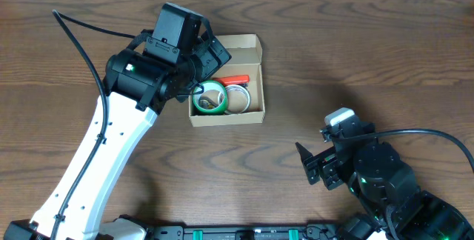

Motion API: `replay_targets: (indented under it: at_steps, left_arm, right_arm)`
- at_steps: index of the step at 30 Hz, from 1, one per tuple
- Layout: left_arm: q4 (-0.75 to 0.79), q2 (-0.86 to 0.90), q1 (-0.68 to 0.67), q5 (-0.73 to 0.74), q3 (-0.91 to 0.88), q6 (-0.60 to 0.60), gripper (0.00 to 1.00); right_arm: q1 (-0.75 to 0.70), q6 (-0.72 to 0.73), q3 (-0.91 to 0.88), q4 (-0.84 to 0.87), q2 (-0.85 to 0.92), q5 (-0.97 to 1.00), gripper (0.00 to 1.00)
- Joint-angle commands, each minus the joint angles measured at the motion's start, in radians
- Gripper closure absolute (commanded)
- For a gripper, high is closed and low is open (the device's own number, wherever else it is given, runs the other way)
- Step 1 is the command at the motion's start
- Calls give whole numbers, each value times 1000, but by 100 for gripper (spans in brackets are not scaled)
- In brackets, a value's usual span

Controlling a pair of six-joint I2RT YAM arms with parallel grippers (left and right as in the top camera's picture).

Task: Pack container
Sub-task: 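Release the green tape in the box and raise the left gripper, then move both grippers to the box's lid flaps at the back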

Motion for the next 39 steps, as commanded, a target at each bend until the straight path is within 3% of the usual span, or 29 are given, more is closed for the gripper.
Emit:
replay_targets:
  at_steps: [1,7,15,22,29,36,39]
  left_arm:
    - [-4,4,3,-21,6,11,4]
    - [-19,4,5,-30,6,46,5]
    - [-87,2,31,-30,5,108,5]
    - [-114,2,31,-29,4,118,4]
    - [-92,1,98,-8,17,225,4]
    - [-10,10,347,142,39,231,4]
    - [60,38,428,193,39,222,4]
  right_arm:
    - [-2,11,1,9,0,3,1]
    - [-3,-19,2,96,0,63,1]
    - [-3,-4,74,182,0,-69,1]
    - [-32,29,117,254,31,8,1]
    - [-183,49,207,288,212,-99,1]
    - [-421,84,364,264,451,-307,1]
    - [-505,138,381,269,556,-403,24]
